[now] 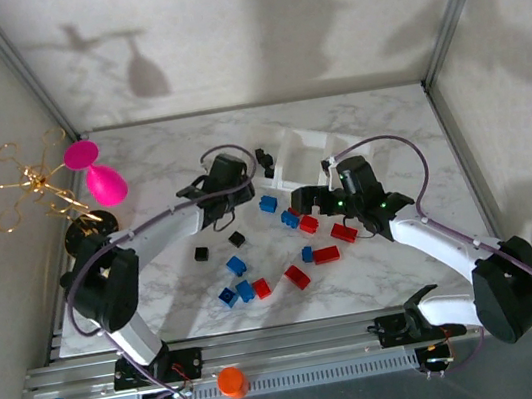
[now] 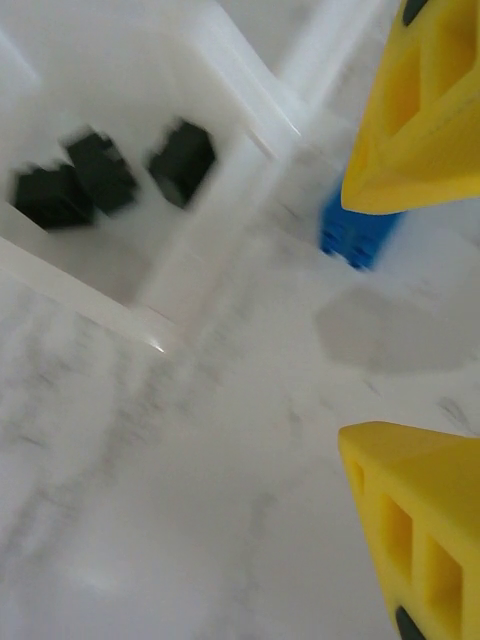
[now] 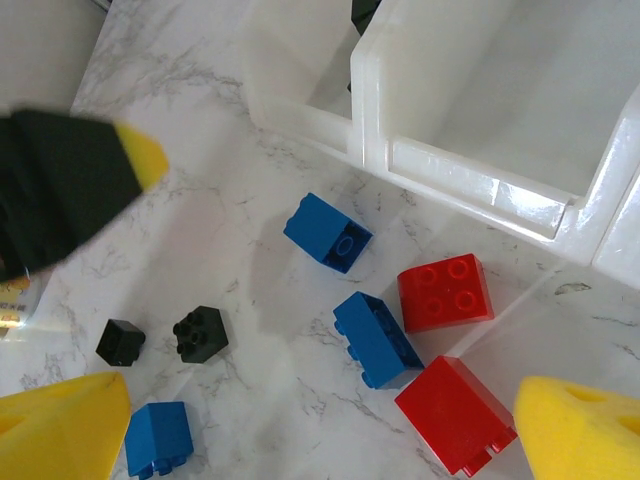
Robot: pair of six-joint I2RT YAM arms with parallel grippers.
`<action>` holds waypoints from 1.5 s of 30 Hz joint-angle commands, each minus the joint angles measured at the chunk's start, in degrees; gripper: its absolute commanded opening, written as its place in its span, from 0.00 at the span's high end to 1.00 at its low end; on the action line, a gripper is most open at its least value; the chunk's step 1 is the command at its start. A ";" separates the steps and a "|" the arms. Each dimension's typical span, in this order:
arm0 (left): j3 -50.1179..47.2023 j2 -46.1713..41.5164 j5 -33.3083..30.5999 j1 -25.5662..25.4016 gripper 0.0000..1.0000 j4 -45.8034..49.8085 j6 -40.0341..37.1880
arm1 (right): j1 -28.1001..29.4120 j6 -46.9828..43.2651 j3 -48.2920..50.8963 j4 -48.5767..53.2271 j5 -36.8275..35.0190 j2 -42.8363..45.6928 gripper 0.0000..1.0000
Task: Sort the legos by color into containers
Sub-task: Pick up the lego from the center of the table.
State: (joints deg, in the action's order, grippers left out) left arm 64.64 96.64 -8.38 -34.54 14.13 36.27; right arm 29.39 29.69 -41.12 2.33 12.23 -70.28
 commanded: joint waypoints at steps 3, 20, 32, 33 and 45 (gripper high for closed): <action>-7.11 -4.91 -4.58 -1.77 0.41 4.24 3.10 | -0.01 0.79 -0.13 0.45 -0.44 0.54 0.01; -9.89 -0.65 -5.72 -8.60 0.32 11.50 5.21 | 0.01 2.78 -0.01 2.59 -3.10 -1.15 0.01; -8.22 3.30 -5.13 -9.24 0.33 9.95 5.26 | -0.01 3.53 -1.68 3.29 -1.53 -2.05 0.01; -7.68 3.90 -5.19 -9.36 0.34 10.21 5.26 | -0.03 3.60 -1.84 3.59 -1.58 -1.74 0.01; -8.60 4.73 -8.84 -9.62 0.50 8.28 6.90 | -0.01 3.22 -0.21 3.31 -1.99 0.66 0.01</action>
State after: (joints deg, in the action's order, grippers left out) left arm 55.94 101.10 -14.33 -43.62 22.92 42.19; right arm 29.39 32.64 -41.17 4.99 10.33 -71.40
